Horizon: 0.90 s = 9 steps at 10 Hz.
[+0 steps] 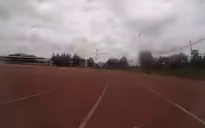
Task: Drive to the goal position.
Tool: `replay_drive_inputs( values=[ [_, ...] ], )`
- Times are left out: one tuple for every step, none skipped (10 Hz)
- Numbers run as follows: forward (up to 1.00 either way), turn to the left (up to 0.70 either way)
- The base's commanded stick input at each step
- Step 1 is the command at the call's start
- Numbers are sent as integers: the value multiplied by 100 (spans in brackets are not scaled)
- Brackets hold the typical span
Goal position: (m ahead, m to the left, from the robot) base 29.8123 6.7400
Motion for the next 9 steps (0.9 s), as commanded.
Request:
replay_drive_inputs(
  values=[
    [70, 0],
    [70, 0],
    [70, 0],
    [70, 0],
    [70, 0],
    [70, 0],
    [70, 0],
    [70, 0],
    [70, 0]
  ],
)
